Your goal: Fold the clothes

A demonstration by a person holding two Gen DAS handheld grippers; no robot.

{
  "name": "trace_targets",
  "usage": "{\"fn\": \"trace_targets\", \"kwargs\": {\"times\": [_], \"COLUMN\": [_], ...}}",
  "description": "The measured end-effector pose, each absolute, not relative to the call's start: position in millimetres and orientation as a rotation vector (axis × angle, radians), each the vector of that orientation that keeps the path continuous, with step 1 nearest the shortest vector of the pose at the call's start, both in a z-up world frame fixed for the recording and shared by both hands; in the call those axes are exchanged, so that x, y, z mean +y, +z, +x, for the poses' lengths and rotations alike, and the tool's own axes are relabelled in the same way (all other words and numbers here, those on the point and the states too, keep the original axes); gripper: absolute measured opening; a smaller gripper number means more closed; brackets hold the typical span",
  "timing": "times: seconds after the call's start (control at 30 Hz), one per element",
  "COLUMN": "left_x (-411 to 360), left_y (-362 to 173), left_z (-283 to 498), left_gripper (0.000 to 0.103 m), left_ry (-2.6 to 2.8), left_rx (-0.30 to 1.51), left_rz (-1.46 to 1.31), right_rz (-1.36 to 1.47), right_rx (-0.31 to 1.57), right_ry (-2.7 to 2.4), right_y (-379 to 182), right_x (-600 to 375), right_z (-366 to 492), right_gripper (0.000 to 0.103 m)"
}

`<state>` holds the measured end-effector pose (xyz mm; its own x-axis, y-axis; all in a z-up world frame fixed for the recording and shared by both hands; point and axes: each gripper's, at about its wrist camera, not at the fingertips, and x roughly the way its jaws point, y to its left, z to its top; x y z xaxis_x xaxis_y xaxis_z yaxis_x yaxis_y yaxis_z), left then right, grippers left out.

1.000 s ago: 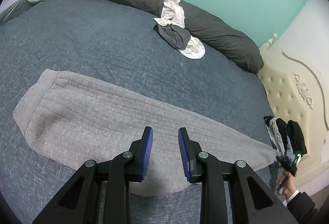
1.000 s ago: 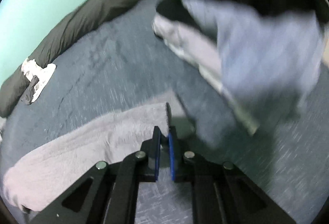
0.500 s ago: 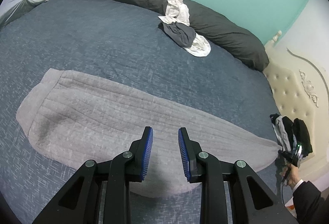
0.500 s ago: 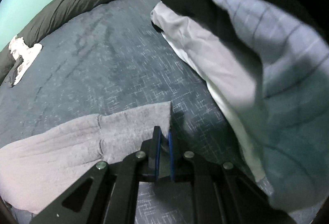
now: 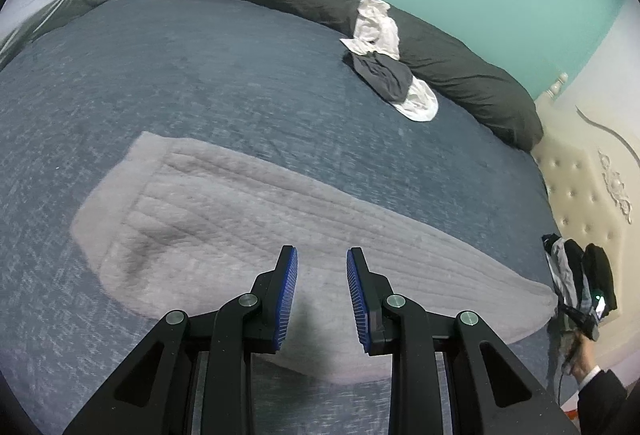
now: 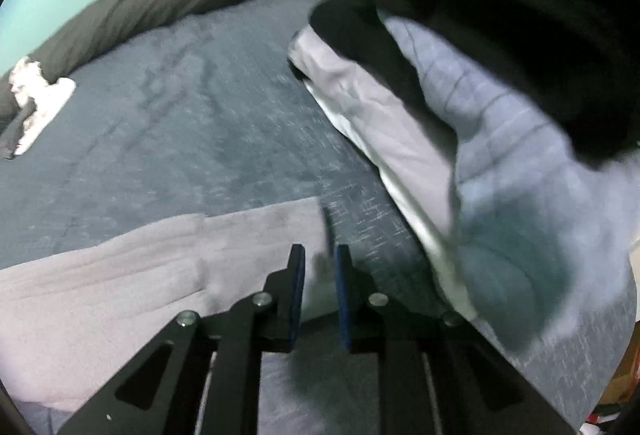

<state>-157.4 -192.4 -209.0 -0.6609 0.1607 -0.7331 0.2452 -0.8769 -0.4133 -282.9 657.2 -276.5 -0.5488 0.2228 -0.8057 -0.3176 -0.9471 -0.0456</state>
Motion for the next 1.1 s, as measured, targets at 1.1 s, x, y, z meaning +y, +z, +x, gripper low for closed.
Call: {"fn": "trace_targets", "kwargs": {"times": [1.1], "left_x": [-340.8], "left_y": [-309.3], "left_z": [-112.2], "left_gripper": [0.059], "left_ry": [-2.447], "left_rx": [1.045], "left_rz": [1.246], "right_rz": [-1.484], "right_rx": [0.453], "right_ry": [2.774], "right_y": [-270.5], "right_x": [484.0], "right_z": [-243.2], "right_gripper": [0.019]}}
